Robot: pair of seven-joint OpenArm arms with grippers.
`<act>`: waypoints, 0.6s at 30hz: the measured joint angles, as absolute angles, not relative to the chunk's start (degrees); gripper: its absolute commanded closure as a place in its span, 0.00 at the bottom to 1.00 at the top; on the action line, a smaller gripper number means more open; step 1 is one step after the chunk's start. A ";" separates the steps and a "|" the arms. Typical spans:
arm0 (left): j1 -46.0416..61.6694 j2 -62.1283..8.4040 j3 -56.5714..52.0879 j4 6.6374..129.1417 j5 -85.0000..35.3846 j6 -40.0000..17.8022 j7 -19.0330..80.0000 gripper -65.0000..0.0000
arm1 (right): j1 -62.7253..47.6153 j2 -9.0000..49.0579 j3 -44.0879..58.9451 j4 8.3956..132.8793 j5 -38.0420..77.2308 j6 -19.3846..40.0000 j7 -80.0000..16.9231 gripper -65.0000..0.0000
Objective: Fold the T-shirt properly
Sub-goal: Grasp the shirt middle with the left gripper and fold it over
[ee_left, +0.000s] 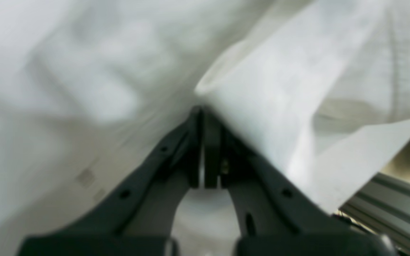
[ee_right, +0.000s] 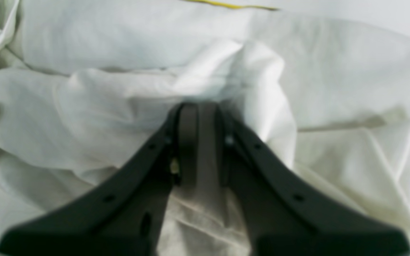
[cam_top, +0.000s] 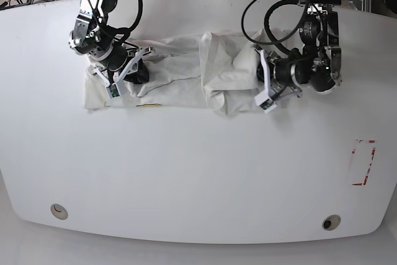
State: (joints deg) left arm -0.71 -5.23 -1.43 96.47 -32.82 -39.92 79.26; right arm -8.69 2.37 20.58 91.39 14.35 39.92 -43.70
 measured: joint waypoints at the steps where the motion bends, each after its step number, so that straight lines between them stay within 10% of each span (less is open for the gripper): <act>1: -0.82 -5.10 0.97 96.47 -33.06 -39.92 79.18 1.00 | -8.69 2.37 20.56 91.39 14.37 39.90 -43.68 0.86; 18: -0.97 -6.90 21.47 108.07 -33.95 -39.94 78.63 1.00 | -8.73 2.37 20.56 91.39 14.59 39.90 -43.68 0.86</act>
